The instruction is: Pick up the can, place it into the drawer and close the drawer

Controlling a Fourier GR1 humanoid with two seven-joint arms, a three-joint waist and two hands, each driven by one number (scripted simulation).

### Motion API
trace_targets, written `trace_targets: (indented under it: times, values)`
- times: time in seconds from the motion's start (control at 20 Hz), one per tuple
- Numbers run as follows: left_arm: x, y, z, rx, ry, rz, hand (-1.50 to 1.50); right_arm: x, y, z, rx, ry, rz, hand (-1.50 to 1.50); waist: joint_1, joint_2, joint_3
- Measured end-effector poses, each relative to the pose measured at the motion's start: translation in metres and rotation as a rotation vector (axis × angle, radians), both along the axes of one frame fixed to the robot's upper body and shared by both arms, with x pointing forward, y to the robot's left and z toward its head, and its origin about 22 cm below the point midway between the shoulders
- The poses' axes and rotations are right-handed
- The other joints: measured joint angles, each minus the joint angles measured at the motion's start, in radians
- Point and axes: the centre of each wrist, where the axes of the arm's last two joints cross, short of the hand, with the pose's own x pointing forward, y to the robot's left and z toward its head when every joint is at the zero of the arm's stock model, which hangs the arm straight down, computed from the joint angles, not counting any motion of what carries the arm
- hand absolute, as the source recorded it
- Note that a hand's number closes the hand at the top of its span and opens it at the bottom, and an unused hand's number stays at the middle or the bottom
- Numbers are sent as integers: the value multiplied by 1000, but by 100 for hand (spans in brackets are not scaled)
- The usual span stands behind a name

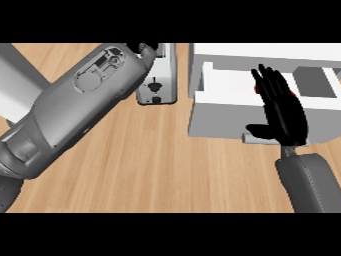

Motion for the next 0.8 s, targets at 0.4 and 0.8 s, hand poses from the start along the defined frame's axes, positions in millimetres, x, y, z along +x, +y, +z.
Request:
trace_targets:
  times: [0.4,0.8]
  values:
    - [-7,31,4,9,19,-9,-150,36,-5,-6,-65,-49,-62,-150,18,1,-3]
    - [-18,56,-2,12,46,-7,-150,71,0,-4,-61,-98,-113,-150,21,14,7]
